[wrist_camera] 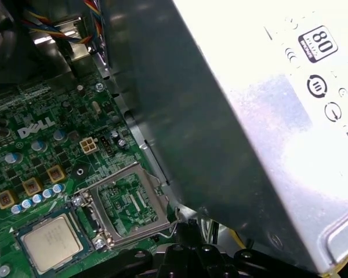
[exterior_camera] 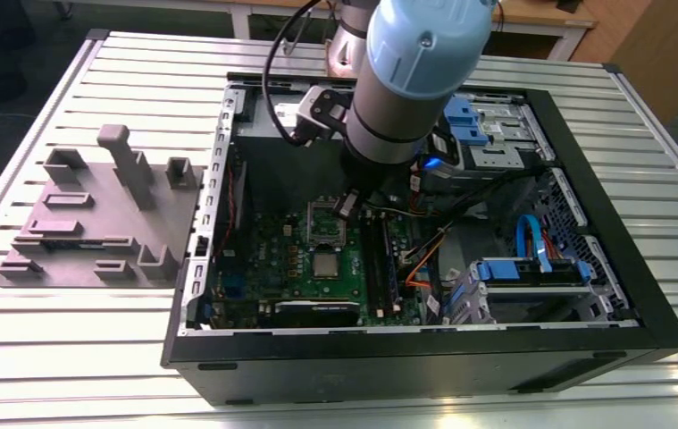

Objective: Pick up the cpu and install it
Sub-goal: 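Close the cpu cover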

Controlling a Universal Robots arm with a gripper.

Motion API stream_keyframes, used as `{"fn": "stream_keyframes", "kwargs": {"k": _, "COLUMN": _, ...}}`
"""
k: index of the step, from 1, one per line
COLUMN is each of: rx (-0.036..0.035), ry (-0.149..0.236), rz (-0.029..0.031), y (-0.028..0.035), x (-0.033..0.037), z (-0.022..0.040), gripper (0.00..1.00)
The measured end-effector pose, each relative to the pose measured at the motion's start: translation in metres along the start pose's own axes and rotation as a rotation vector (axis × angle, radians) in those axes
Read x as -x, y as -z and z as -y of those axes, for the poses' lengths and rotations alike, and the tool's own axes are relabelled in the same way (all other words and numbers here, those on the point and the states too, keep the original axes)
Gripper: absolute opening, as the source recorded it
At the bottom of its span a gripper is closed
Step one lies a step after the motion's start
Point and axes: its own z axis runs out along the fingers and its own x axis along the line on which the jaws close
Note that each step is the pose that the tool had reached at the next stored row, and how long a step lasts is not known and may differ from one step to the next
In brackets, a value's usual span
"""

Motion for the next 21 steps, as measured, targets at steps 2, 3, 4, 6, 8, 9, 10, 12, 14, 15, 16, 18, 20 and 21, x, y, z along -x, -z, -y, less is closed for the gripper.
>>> {"fn": "stream_keyframes", "kwargs": {"k": 2, "rx": -0.0025, "ry": 0.0, "rz": -0.0048, "y": 0.001, "x": 0.0002, "z": -0.0002, "gripper": 0.11}}
{"fn": "stream_keyframes", "kwargs": {"k": 3, "rx": -0.0039, "ry": 0.0, "rz": -0.0075, "y": 0.0016, "x": 0.0004, "z": -0.0003, "gripper": 0.11}}
{"fn": "stream_keyframes", "kwargs": {"k": 4, "rx": -0.0054, "ry": -0.001, "rz": -0.0103, "y": 0.0021, "x": 0.0005, "z": -0.0004, "gripper": 0.11}}
{"fn": "stream_keyframes", "kwargs": {"k": 6, "rx": -0.0081, "ry": -0.001, "rz": -0.0159, "y": 0.0036, "x": 0.0008, "z": -0.0006, "gripper": 0.11}}
{"fn": "stream_keyframes", "kwargs": {"k": 8, "rx": -0.01, "ry": -0.001, "rz": -0.0197, "y": 0.005, "x": 0.0011, "z": -0.0008, "gripper": 0.11}}
{"fn": "stream_keyframes", "kwargs": {"k": 9, "rx": -0.0109, "ry": -0.001, "rz": -0.0215, "y": 0.0058, "x": 0.0013, "z": -0.001, "gripper": 0.11}}
{"fn": "stream_keyframes", "kwargs": {"k": 10, "rx": -0.0119, "ry": -0.001, "rz": -0.0233, "y": 0.0065, "x": 0.0015, "z": -0.0011, "gripper": 0.11}}
{"fn": "stream_keyframes", "kwargs": {"k": 12, "rx": -0.0137, "ry": -0.001, "rz": -0.0267, "y": 0.0078, "x": 0.0017, "z": -0.0013, "gripper": 0.11}}
{"fn": "stream_keyframes", "kwargs": {"k": 14, "rx": -0.0156, "ry": -0.002, "rz": -0.0304, "y": 0.0091, "x": 0.002, "z": -0.0015, "gripper": 0.11}}
{"fn": "stream_keyframes", "kwargs": {"k": 15, "rx": -0.0168, "ry": -0.002, "rz": -0.0327, "y": 0.0094, "x": 0.0021, "z": -0.0016, "gripper": 0.11}}
{"fn": "stream_keyframes", "kwargs": {"k": 16, "rx": -0.0193, "ry": -0.002, "rz": -0.0371, "y": 0.0096, "x": 0.0021, "z": -0.0016, "gripper": 0.11}}
{"fn": "stream_keyframes", "kwargs": {"k": 18, "rx": -0.0244, "ry": -0.002, "rz": -0.0466, "y": 0.0101, "x": 0.0022, "z": -0.0017, "gripper": 0.11}}
{"fn": "stream_keyframes", "kwargs": {"k": 20, "rx": -0.0291, "ry": -0.003, "rz": -0.0549, "y": 0.0104, "x": 0.0023, "z": -0.0017, "gripper": 0.11}}
{"fn": "stream_keyframes", "kwargs": {"k": 21, "rx": -0.031, "ry": -0.003, "rz": -0.0583, "y": 0.0108, "x": 0.0024, "z": -0.0017, "gripper": 0.11}}
